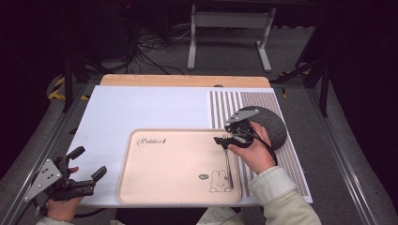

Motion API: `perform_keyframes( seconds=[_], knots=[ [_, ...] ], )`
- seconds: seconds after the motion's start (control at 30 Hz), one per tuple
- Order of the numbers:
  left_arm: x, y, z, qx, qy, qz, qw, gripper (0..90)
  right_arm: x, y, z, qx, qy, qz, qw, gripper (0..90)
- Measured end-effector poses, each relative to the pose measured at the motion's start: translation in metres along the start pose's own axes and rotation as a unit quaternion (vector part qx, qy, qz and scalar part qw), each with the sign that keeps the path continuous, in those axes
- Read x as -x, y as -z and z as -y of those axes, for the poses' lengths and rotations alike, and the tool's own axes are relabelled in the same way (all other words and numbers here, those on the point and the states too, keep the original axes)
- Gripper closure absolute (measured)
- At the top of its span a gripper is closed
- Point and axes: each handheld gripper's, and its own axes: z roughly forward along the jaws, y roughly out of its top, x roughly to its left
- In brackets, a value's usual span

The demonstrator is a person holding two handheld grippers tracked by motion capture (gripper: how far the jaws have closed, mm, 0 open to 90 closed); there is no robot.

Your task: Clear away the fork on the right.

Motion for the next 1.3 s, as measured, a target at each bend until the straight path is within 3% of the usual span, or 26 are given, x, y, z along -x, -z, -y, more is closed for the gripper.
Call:
perform_keyframes(
  seconds=[0.1,0.37,0.57,0.7,0.87,0.97,1.3],
  knots=[
    [0.0,-0.001,0.0,-0.003,-0.002,0.001,1.0,1.3,0.003,0.013,0.004,0.019,-0.016,-0.002,0.9997,23.3],
    [0.001,-0.001,0.0,-0.002,-0.002,0.0,1.0,1.3,0.007,0.044,0.015,0.099,0.016,0.006,0.995,13.2],
    [0.001,-0.001,0.0,-0.002,-0.001,-0.001,1.0,1.3,0.009,0.057,0.024,0.126,0.03,0.011,0.9915,6.5],
    [0.001,-0.001,0.0,-0.004,-0.001,0.0,1.0,1.3,0.013,0.064,0.034,0.138,0.054,0.006,0.989,4.0],
    [0.001,-0.001,0.0,0.0,0.001,-0.002,1.0,1.3,0.017,0.071,0.044,0.152,0.039,0.01,0.9876,3.6],
    [0.001,-0.001,0.0,-0.002,-0.001,-0.002,1.0,1.3,0.021,0.076,0.054,0.176,0.026,0.007,0.984,3.6],
    [0.001,-0.001,0.0,-0.002,-0.001,-0.003,1.0,1.3,0.035,0.087,0.082,0.211,0.023,0.011,0.9771,2.6]
  ],
)
